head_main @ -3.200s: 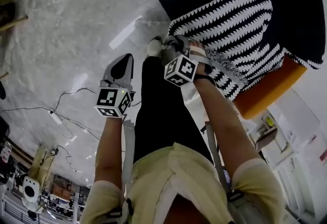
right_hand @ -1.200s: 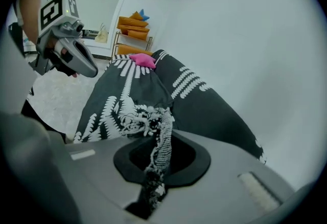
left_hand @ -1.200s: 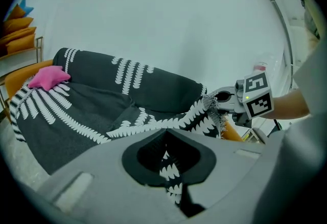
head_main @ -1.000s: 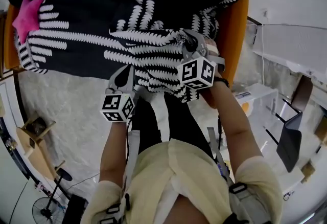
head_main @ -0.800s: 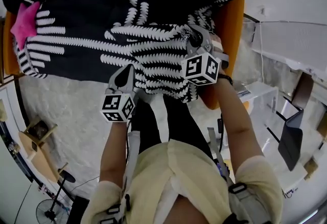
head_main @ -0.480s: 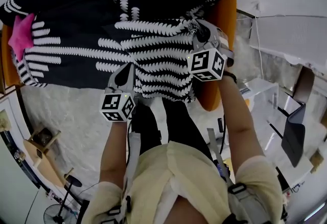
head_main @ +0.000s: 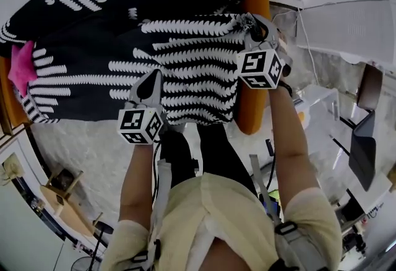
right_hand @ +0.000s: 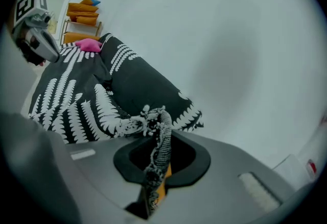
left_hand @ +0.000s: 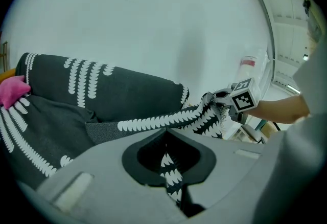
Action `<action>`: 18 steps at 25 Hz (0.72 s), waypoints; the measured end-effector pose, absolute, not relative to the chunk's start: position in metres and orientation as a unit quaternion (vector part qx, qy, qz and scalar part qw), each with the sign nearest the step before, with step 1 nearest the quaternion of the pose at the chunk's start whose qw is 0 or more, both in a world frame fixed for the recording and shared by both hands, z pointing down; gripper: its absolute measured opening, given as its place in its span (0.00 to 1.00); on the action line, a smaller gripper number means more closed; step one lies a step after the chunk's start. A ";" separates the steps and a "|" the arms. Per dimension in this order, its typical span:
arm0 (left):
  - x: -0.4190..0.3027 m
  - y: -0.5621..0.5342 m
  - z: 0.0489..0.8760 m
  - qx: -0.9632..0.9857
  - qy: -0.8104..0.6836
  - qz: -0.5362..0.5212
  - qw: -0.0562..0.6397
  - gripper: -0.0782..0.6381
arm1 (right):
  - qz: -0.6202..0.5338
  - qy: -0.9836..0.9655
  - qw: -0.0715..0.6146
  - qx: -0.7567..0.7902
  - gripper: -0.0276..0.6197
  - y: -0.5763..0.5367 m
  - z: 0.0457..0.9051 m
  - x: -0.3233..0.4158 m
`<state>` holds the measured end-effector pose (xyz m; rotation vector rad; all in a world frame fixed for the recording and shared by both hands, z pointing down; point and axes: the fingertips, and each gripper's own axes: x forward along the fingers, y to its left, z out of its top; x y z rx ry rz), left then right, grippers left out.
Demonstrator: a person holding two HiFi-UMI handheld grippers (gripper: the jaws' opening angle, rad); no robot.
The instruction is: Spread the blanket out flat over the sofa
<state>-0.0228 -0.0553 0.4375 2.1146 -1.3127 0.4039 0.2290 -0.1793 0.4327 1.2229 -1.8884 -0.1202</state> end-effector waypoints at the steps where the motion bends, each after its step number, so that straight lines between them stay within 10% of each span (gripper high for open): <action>1: -0.017 -0.061 0.436 0.803 -0.491 0.152 0.302 0.11 | -0.044 -0.753 0.428 0.498 0.08 -0.181 0.432 0.237; 18: 0.063 -0.124 0.428 0.846 -0.429 0.165 0.272 0.11 | 0.050 -0.694 0.386 0.606 0.08 -0.176 0.431 0.327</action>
